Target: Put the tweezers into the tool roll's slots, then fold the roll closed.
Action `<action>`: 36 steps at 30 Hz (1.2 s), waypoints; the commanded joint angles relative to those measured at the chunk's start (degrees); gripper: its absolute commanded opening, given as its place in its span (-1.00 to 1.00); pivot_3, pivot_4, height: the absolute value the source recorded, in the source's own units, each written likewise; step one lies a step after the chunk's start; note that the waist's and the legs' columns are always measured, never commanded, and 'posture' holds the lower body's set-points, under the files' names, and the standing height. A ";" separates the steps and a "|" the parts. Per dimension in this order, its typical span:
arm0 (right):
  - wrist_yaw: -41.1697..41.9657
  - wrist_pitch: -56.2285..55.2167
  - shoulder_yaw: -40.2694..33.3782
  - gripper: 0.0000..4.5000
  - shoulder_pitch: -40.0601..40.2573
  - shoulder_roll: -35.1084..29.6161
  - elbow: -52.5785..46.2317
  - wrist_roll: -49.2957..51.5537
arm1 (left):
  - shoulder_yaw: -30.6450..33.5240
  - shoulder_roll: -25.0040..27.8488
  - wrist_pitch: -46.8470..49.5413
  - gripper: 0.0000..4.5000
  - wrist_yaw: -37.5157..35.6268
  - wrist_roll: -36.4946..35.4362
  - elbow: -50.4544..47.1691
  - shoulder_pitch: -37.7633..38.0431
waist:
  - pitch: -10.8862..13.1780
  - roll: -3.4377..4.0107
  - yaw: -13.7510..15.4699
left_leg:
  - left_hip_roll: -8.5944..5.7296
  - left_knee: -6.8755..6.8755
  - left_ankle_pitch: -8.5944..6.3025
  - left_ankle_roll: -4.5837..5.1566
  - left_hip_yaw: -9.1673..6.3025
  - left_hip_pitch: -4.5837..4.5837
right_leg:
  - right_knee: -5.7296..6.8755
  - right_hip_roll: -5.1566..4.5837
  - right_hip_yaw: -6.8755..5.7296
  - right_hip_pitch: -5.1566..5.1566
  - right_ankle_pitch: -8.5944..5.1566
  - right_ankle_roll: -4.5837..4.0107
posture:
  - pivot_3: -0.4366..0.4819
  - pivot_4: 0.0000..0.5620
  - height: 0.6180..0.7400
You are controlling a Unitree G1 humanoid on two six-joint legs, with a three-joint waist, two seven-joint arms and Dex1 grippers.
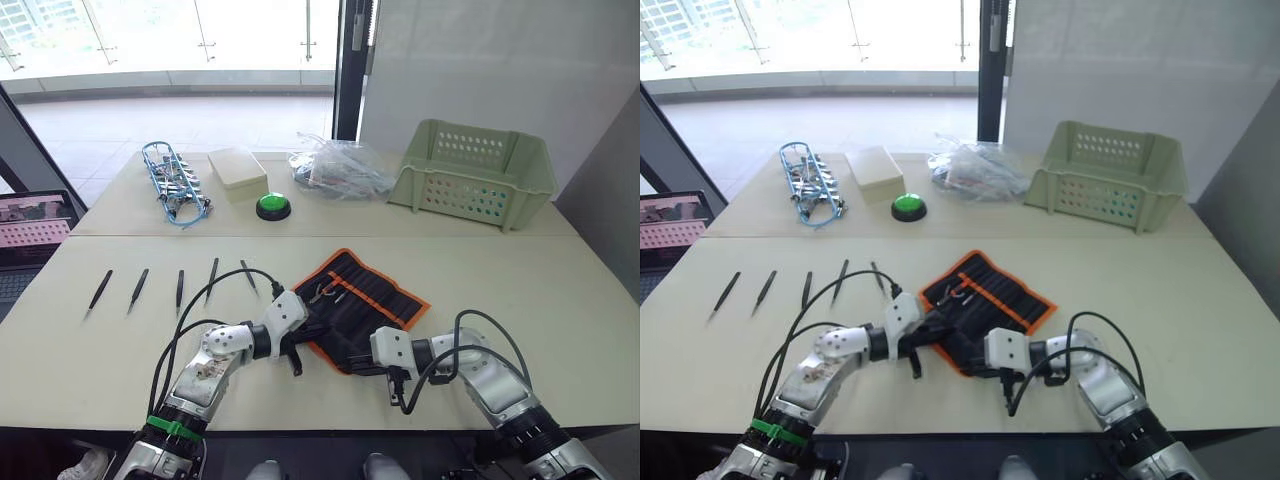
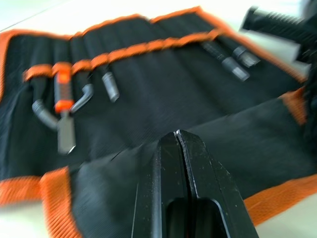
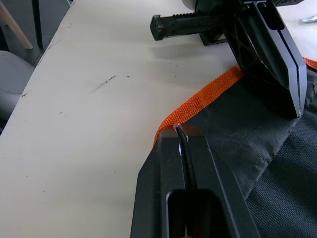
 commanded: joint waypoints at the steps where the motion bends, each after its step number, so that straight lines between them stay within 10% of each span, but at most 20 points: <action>1: -0.10 4.06 3.84 -1.00 2.09 -0.77 4.48 -4.89 | 2.12 1.81 -2.31 -0.99 1.45 1.54 3.78 -0.74 | -0.01 0.00 -0.06 | 0.00 0.00 0.00 0.00 0.00 0.03 | 0.00 0.00 0.00 0.02 0.00 0.00 | -0.05 -0.47 1.00; 15: -0.04 4.88 4.30 -1.00 2.11 -1.02 4.34 -4.39 | 6.19 3.80 -11.64 -0.99 -0.59 -0.60 16.35 -4.85 | -0.32 -0.07 -0.17 | 0.00 -0.70 0.01 -0.02 0.01 0.87 | -0.48 -0.04 -0.01 0.79 -0.18 0.29 | -0.05 -0.47 1.00; 36: -1.84 19.10 -16.81 -1.00 -1.55 -1.25 -5.24 18.67 | 21.18 11.41 0.92 -0.88 -1.65 -14.13 -6.94 4.23 | -0.03 -0.07 -0.17 | -0.02 -0.65 0.07 -0.12 0.03 -0.75 | -0.06 -0.08 0.12 -1.11 0.06 -0.07 | -0.05 -0.47 1.00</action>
